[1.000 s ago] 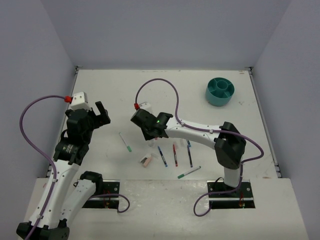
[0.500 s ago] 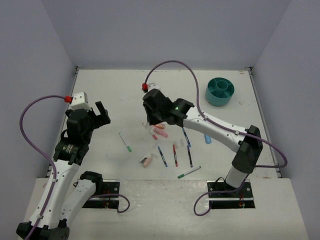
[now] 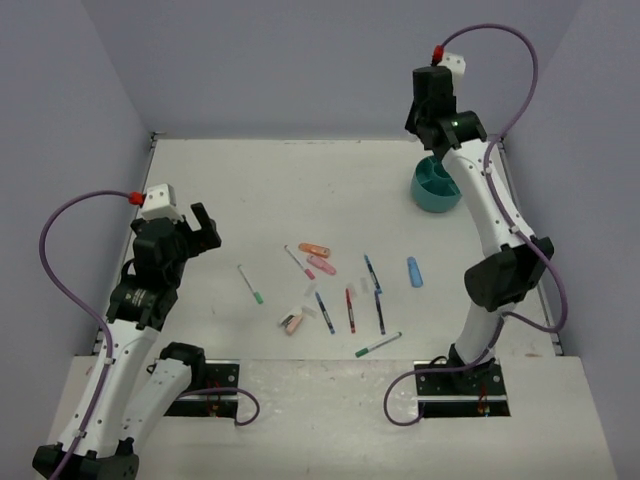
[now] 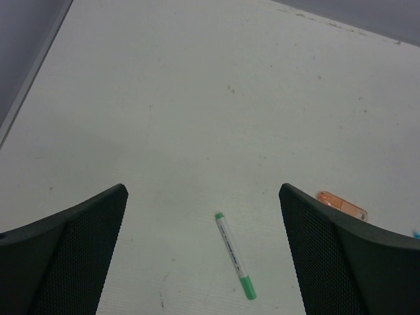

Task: Sort the stationery into containers
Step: Place the stationery in the storage box.

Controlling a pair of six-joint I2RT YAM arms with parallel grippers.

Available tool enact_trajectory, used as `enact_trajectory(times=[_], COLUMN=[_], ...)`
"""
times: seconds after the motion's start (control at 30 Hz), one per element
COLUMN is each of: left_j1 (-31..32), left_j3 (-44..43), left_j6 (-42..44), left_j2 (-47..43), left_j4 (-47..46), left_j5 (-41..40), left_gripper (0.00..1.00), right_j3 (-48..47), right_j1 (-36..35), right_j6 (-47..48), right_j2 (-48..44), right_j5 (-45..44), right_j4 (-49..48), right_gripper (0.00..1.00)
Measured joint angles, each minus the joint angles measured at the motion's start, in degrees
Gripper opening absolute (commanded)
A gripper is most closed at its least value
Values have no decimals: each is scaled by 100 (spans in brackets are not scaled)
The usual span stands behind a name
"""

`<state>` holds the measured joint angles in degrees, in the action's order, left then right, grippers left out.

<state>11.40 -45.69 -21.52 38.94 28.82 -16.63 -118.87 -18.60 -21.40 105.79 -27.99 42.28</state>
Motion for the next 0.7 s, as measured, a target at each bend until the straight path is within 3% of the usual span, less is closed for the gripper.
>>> enact_trajectory(times=[0.37,0.7], left_j1=[0,0], left_j3=[0,0], left_j6=[0,2], left_j2=[38,88], left_j4=[-2,-4], left_j5=[80,203], left_gripper=[100,100], right_j3=[-1444,-1585], right_j1=[875,1316], right_j6=[516,893], right_j2=[1836,2233], right_j5=[-95,75], right_j4=[-55,-80], right_gripper=[0,0])
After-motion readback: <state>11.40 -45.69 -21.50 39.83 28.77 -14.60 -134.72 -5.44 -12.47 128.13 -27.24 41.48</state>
